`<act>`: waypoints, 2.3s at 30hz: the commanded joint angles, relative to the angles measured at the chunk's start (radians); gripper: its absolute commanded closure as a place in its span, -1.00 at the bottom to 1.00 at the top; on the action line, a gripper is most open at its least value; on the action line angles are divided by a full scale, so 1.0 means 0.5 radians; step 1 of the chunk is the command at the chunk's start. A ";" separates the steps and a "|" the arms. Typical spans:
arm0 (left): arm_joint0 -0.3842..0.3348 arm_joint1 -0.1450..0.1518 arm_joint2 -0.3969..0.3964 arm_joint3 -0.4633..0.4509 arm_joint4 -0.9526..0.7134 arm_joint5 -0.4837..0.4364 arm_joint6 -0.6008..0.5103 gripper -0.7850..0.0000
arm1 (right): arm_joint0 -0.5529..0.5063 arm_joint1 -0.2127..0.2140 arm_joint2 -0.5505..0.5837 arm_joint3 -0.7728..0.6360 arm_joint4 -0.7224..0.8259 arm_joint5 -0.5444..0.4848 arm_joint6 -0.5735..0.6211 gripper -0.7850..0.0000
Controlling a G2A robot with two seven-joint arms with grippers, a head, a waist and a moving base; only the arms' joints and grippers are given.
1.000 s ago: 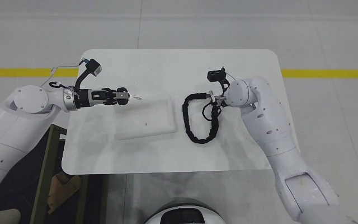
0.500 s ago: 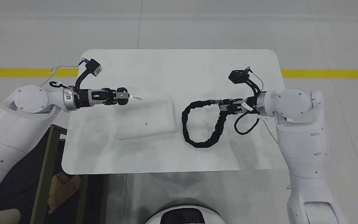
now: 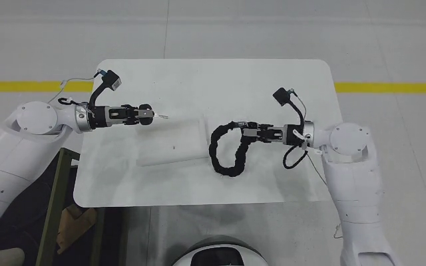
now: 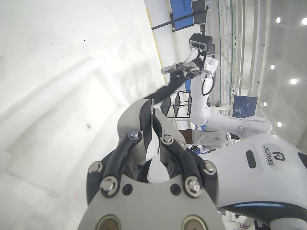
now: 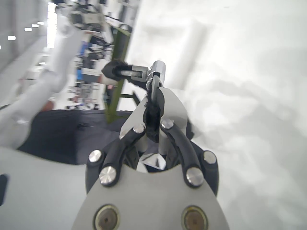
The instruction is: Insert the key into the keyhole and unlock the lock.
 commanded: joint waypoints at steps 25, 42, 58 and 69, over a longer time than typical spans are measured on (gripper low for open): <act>0.341 0.016 -0.169 -0.348 -0.172 -0.262 0.466 1.00 | 0.002 -0.034 -0.238 0.225 0.924 -0.055 -0.094 1.00; 0.787 -0.088 -0.456 -0.803 0.596 -0.169 1.189 1.00 | 0.067 -0.069 -0.432 0.245 0.555 -0.281 -0.537 1.00; 0.811 -0.241 -0.559 -0.702 0.279 -0.014 0.793 1.00 | 0.009 -0.056 -0.419 0.163 0.264 -0.452 -0.676 1.00; 0.795 -0.343 -0.618 -0.614 0.242 0.051 0.623 1.00 | -0.016 -0.050 -0.423 0.117 0.232 -0.467 -0.673 1.00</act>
